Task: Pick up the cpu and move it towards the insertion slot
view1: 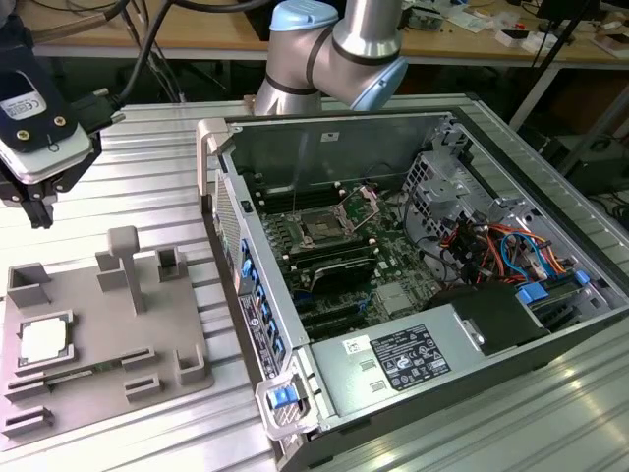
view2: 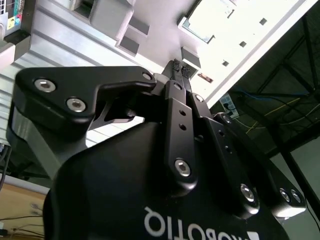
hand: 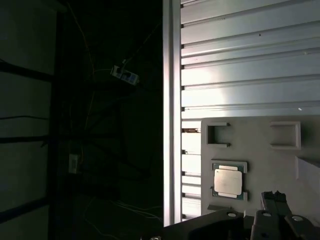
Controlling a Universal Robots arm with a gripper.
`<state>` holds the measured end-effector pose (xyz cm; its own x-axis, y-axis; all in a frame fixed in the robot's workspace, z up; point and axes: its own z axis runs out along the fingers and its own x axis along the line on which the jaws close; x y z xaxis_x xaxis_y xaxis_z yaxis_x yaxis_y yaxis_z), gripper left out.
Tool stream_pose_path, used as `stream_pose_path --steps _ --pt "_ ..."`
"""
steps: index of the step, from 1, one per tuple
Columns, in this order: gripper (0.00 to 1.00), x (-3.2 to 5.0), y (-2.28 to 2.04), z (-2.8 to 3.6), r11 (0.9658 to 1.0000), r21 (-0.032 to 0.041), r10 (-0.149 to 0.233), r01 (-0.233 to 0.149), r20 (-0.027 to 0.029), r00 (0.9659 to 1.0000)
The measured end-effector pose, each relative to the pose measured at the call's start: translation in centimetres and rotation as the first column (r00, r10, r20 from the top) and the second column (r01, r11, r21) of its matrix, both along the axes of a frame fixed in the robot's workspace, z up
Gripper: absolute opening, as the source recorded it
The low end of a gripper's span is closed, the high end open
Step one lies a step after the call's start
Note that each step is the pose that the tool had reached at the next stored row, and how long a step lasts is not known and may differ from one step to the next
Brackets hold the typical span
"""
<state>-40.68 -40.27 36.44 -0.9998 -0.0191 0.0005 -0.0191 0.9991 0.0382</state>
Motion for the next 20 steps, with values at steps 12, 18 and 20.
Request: stream_pose_path --steps 12,18,20 --pt "0.11 -0.94 0.0 0.0 1.0 0.0002 0.0 0.0 0.0 1.0" --pt "0.18 -0.97 -0.02 0.0 1.0 0.0002 0.0 0.0 0.0 1.0" --pt "0.25 -0.98 -0.02 0.0 1.0 0.0002 0.0 0.0 -0.0001 1.0"
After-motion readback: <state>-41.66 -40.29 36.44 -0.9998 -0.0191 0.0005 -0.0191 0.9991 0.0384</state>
